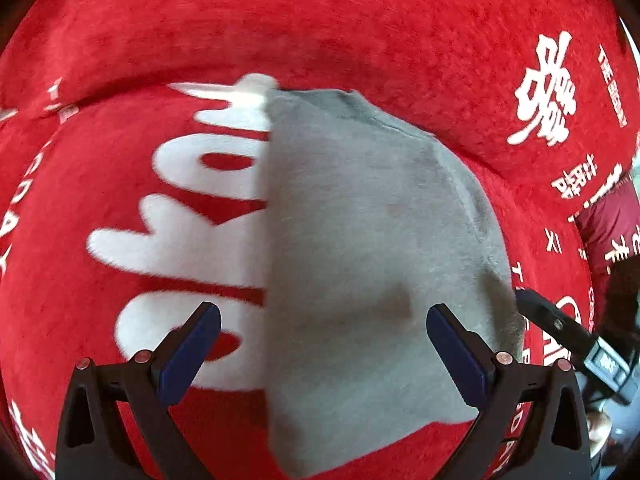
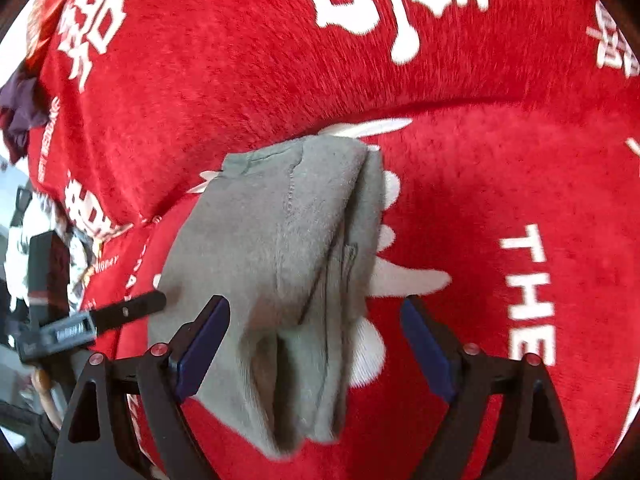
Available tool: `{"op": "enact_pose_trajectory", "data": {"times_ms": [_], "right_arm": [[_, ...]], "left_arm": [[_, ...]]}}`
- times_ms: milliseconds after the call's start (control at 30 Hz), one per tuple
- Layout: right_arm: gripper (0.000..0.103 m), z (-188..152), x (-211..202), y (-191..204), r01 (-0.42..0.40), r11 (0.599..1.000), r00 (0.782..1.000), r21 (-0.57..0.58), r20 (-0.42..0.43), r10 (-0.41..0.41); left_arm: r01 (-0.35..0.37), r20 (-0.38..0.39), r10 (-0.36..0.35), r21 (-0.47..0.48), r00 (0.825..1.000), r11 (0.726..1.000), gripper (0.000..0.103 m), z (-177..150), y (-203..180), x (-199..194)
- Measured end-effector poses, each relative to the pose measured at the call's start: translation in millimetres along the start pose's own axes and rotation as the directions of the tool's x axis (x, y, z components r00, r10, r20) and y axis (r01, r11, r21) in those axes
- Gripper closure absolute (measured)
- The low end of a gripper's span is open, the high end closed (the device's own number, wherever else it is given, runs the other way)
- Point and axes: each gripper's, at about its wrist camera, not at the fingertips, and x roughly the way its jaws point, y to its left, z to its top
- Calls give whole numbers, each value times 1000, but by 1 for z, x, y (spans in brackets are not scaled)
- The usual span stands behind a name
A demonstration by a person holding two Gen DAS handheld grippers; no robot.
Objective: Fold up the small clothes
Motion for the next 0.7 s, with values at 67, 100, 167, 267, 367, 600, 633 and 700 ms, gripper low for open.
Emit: {"op": "enact_pose_trajectory", "data": {"times_ms": [67, 100, 167, 267, 367, 600, 633, 700], "right_arm": [[13, 5, 13, -4, -18, 999, 1000, 31, -23, 19], [13, 7, 20, -6, -24, 999, 999, 43, -39, 26], [13, 8, 32, -8, -24, 998, 997, 58, -68, 28], [12, 9, 41, -7, -26, 999, 998, 43, -51, 28], [11, 12, 46, -1, -32, 999, 999, 11, -35, 32], [12, 16, 60, 14, -33, 997, 999, -67, -24, 32], [12, 16, 60, 14, -37, 997, 999, -71, -22, 36], [13, 16, 60, 14, -38, 996, 999, -84, -16, 37]], "left_arm": [[-19, -14, 19, 13, 1000, 1000, 0, 3, -3, 9], [-32, -25, 32, 18, 999, 999, 0, 4, -4, 15], [-30, -40, 31, 22, 999, 999, 0, 5, -5, 23], [-9, -38, 9, 17, 999, 1000, 0, 5, -7, 29], [6, -36, -5, 16, 999, 1000, 0, 5, -9, 34], [29, -21, -28, 25, 999, 999, 0, 6, -9, 39], [28, -17, -28, 31, 999, 999, 0, 6, -9, 39], [31, -9, -30, 37, 999, 999, 0, 6, -8, 40]]}}
